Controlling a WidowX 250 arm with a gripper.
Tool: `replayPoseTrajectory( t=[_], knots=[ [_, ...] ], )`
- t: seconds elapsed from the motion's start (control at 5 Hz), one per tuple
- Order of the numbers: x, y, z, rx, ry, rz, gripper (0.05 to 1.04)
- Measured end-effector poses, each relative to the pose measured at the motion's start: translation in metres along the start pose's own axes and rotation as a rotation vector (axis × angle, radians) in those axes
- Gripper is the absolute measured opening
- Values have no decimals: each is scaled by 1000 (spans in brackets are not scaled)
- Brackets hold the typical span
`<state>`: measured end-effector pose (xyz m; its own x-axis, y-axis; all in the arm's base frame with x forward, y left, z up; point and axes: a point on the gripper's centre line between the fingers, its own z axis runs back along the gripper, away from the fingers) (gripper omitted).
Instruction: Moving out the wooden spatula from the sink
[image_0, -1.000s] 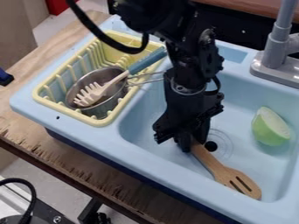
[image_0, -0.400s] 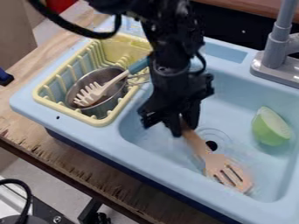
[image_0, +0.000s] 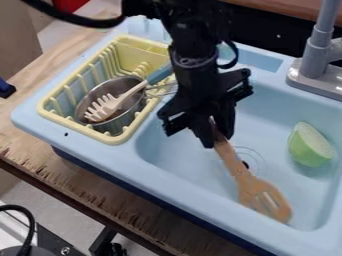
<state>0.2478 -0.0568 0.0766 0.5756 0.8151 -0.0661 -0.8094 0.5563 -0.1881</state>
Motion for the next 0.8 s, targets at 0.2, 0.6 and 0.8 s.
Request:
replayPoseTrajectory(
  t=[0.2,0.6,0.8],
  knots=[
    [1,-2,5,0,21,13,265],
    [8,-4,30,-79,23,-9,264],
    [9,-5,39,-113,7,-29,264]
  ],
)
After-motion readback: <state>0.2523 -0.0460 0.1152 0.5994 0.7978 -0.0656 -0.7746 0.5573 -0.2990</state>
